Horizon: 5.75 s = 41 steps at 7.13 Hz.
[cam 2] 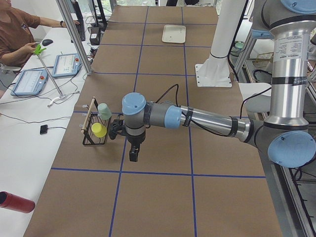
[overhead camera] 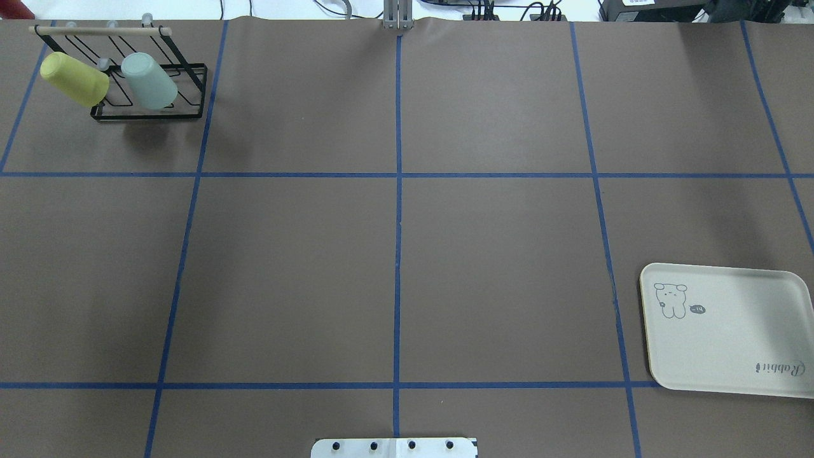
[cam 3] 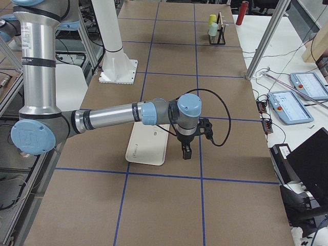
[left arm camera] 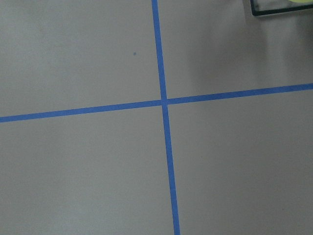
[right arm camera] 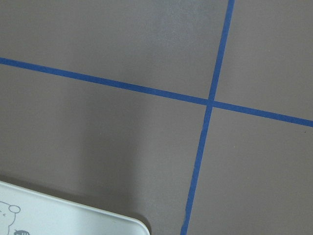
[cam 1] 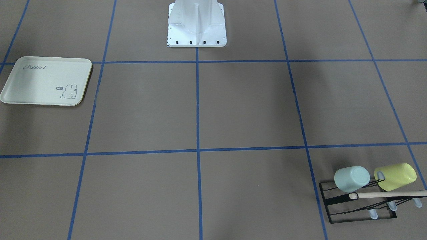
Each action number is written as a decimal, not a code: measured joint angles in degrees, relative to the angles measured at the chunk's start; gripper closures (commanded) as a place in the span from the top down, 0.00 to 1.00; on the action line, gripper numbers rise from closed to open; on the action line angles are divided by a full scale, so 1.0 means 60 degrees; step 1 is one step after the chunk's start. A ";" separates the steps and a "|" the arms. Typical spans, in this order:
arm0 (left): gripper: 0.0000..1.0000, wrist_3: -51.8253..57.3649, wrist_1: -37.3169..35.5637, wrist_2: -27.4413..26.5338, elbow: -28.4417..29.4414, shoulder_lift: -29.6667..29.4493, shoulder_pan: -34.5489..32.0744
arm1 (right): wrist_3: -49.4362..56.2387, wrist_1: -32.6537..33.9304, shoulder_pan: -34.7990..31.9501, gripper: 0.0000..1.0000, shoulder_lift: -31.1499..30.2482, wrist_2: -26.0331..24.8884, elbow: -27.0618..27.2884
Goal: Left arm grabs green cup and hands to right arm on tray
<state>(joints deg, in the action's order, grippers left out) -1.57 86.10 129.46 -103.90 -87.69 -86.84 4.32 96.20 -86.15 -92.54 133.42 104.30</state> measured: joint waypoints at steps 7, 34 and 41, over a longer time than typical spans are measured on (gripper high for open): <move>1.00 -0.0057 0.0435 0.0201 -0.0011 -0.0047 0.0585 | 0.0022 -0.0023 0.0073 0.99 0.0001 0.0066 -0.0009; 0.00 -0.2881 0.0319 -0.0971 0.5410 -0.7414 0.3004 | -0.0020 -0.0022 0.0594 0.99 0.0183 0.0117 0.0009; 0.00 -0.5560 -0.3554 0.1198 0.0121 -0.6966 0.2882 | -0.1686 -0.0021 0.1195 0.99 0.1196 0.0265 0.0015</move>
<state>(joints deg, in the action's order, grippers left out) -34.93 64.78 136.65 -103.17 -129.49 -69.55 -5.79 96.07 -78.98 -85.36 135.01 104.39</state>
